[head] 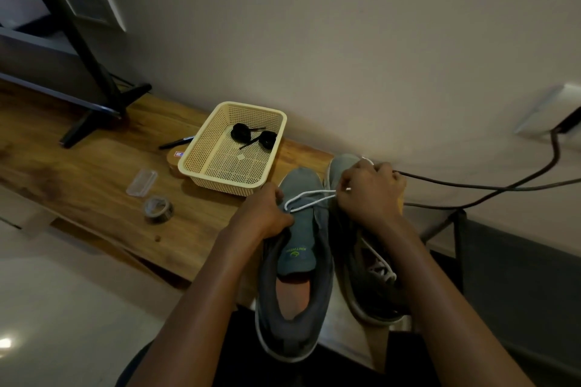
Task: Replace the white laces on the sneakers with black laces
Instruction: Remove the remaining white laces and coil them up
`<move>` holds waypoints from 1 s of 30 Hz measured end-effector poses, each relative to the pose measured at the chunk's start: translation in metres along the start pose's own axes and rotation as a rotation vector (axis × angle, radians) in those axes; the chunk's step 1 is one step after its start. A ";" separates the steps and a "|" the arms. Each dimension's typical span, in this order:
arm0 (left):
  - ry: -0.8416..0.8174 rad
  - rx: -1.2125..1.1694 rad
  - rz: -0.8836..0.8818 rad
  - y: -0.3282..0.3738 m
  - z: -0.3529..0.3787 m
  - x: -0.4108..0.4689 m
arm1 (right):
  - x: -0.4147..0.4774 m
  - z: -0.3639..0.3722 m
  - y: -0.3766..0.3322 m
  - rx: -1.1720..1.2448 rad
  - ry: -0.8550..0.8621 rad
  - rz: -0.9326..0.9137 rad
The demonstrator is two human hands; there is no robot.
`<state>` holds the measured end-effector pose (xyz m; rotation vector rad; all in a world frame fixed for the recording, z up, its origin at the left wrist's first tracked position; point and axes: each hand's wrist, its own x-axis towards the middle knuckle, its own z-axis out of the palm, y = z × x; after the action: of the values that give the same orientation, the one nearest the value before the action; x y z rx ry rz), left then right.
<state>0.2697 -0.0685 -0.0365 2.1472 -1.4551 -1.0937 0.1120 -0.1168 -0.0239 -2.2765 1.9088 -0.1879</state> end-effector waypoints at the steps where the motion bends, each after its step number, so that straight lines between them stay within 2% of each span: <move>1: 0.004 0.001 -0.008 0.000 0.000 0.000 | 0.000 0.002 -0.003 0.011 -0.004 -0.034; 4: 0.008 -0.011 -0.036 -0.002 0.001 0.002 | -0.003 0.011 -0.014 -0.003 -0.019 -0.151; 7: 0.010 -0.015 -0.042 -0.003 0.001 0.003 | -0.006 0.020 -0.021 -0.067 -0.040 -0.184; 12: 0.001 -0.017 -0.012 -0.004 0.001 0.004 | -0.004 0.023 -0.019 -0.087 -0.010 -0.167; 17: 0.013 0.010 -0.007 -0.005 0.001 0.005 | 0.003 0.010 -0.002 -0.066 0.107 0.005; 21: 0.038 0.048 -0.015 -0.007 0.002 0.006 | 0.001 0.010 -0.007 -0.008 0.067 -0.078; 24: 0.152 0.119 -0.017 -0.007 0.006 0.006 | -0.003 0.017 -0.017 -0.032 0.025 -0.165; 27: 0.306 0.296 -0.025 -0.002 0.011 0.005 | -0.005 0.023 -0.021 -0.068 0.004 -0.184; 30: 0.383 0.337 -0.026 0.001 0.013 0.004 | -0.004 0.024 -0.019 -0.075 0.012 -0.184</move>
<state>0.2600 -0.0708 -0.0466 2.4329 -1.5078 -0.4245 0.1346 -0.1082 -0.0436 -2.5061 1.7388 -0.1543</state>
